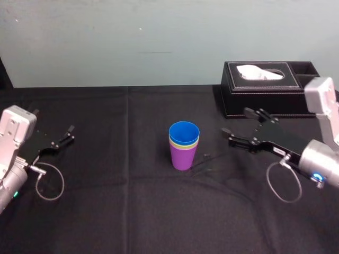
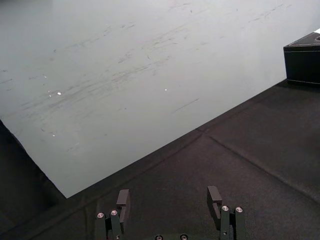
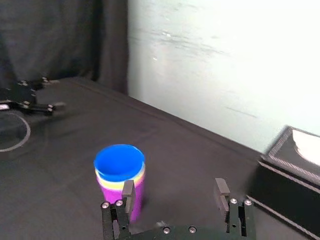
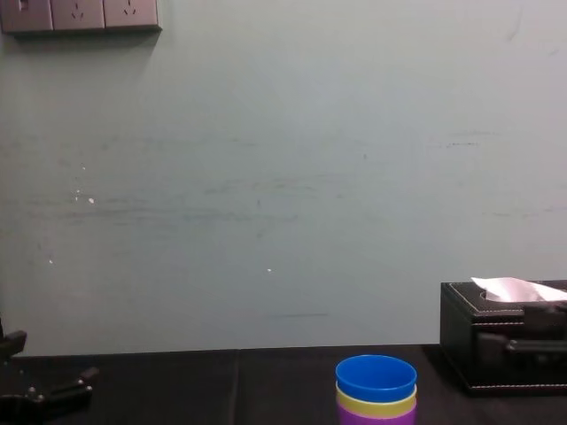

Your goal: Stack the three plastic cups sequentially using one hand.

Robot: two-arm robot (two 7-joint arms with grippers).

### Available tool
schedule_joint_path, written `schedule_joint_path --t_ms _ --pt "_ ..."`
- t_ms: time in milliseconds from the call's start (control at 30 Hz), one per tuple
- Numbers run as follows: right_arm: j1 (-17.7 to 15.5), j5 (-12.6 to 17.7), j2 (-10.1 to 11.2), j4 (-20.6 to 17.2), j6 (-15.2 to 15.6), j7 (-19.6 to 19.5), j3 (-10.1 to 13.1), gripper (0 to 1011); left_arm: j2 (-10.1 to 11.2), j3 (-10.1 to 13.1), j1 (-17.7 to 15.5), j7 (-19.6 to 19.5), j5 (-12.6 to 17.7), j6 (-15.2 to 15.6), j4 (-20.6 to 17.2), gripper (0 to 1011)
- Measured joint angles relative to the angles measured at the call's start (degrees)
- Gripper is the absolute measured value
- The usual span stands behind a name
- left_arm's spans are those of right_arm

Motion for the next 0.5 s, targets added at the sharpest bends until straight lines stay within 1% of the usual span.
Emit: schedule_joint_path --t_ms 133,233,267,433,500 --pt "-2.15 -0.01 0.03 1.50 -1.18 -0.60 1.76 1000 0.00 0.00 0.00 0.00 0.00 0.00 0.00 1010" --pt "-3.03 -0.01 -0.09 2.97 -1.86 -0.53 2.44 1000 0.00 0.00 0.00 0.00 0.00 0.00 0.00 1010" --pt "-3.03 -0.01 -0.09 2.97 -1.86 -0.53 2.44 1000 0.00 0.00 0.00 0.00 0.00 0.00 0.00 1010" --pt "-3.99 0.09 -0.67 5.78 -2.89 0.69 3.27 1000 0.00 0.00 0.00 0.00 0.00 0.00 0.00 1010" --pt "-4.03 0.11 -0.71 5.92 -2.96 0.78 3.32 1000 0.00 0.00 0.00 0.01 0.00 0.00 0.00 1010"
